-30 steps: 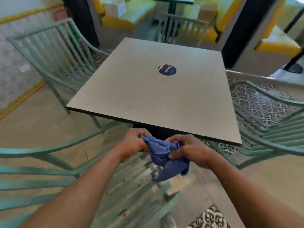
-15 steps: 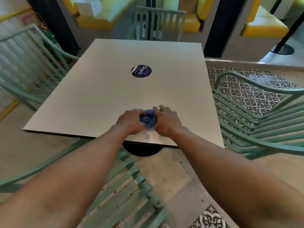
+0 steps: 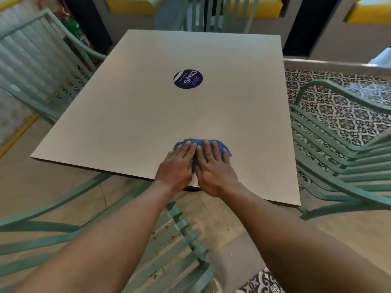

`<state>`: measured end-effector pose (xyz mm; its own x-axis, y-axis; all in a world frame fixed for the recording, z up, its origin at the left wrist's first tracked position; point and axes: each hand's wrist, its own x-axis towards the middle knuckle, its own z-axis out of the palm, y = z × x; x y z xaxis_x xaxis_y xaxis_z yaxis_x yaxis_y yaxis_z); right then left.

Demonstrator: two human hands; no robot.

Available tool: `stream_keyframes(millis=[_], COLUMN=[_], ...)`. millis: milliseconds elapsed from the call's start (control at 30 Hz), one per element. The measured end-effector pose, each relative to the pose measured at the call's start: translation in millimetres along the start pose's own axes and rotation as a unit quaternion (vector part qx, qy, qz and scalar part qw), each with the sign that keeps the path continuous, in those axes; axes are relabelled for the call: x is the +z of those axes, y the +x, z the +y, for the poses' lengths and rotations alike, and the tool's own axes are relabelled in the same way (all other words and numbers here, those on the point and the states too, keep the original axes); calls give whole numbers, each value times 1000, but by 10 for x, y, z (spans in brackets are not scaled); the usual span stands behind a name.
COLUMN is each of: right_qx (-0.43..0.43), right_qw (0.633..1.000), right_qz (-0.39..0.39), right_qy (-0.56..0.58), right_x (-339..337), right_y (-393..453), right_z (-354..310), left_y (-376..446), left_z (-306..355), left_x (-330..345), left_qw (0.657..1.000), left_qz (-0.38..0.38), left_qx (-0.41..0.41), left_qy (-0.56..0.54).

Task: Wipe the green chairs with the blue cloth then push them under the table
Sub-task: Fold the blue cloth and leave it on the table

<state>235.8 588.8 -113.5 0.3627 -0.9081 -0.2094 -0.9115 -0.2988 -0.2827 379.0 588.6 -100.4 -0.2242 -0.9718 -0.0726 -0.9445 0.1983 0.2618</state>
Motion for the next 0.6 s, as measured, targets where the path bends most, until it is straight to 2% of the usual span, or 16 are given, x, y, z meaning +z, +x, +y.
stream_keyframes(millis=[167,333,433,533,600], right_qx=[6,71,74,57,56], right_qw=[999,992,991,993,997], right_qz=[-26,-75,-11,74,50], right_qy=[-19,-75,-113,-71,-23], right_x=[-18,-239,-393,-288,-112], right_y=[15,62,-70,-459,-780], right_z=[41,-134,-486,-1131,-1669], left_y=[4,-298,-749,-1404,-1919], left_z=[-91,-233,-451,-760,-994], left_x=[-4,-270,-504,-687,-782], left_qw=[997,985,986,985,980], left_qz=[-63,-107,-103,-127,-165], left_qx=[-3,-7,-7,-13,-25], left_qy=[45,133,134,117,111])
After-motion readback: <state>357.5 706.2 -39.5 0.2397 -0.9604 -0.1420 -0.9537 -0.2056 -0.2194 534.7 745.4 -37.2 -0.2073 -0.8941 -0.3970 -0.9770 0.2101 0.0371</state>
